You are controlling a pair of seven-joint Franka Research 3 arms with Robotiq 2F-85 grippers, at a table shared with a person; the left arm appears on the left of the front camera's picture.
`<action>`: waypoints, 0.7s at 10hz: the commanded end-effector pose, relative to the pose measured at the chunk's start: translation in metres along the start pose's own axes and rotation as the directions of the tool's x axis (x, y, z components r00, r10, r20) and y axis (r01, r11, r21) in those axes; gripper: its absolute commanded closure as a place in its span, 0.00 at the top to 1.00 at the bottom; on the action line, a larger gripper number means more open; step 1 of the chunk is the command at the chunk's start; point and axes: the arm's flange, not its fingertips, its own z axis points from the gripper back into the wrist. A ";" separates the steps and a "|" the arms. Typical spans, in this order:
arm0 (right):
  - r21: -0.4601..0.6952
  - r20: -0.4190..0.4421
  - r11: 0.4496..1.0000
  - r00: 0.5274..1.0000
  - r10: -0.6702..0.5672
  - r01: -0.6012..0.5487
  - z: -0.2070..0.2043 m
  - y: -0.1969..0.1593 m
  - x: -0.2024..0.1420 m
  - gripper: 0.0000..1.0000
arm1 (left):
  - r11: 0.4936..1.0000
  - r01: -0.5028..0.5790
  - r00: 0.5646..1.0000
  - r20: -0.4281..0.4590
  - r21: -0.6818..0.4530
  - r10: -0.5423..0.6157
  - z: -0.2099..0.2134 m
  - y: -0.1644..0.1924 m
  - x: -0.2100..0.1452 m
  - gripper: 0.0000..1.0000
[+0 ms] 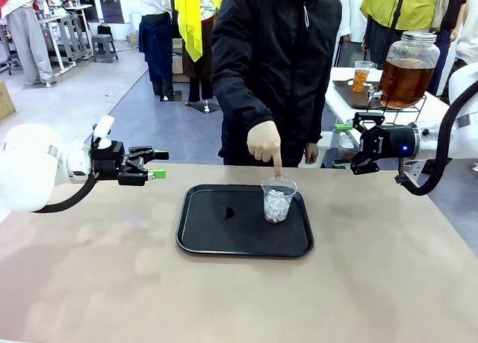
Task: Pour the drink into the iced cup.
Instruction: Pick up the iced cup indicated by the human and present it to them.
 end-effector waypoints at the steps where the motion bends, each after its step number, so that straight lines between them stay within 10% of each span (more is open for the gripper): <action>1: 0.002 0.001 1.000 1.000 0.001 -0.001 0.000 0.001 0.000 1.00 | 1.000 0.004 1.000 -0.003 0.001 -0.004 -0.001 0.000 0.001 1.00; 7: 0.000 0.000 1.000 1.000 0.000 0.000 0.000 0.000 0.000 1.00 | 1.000 0.004 1.000 -0.003 0.001 -0.004 -0.001 0.000 0.001 1.00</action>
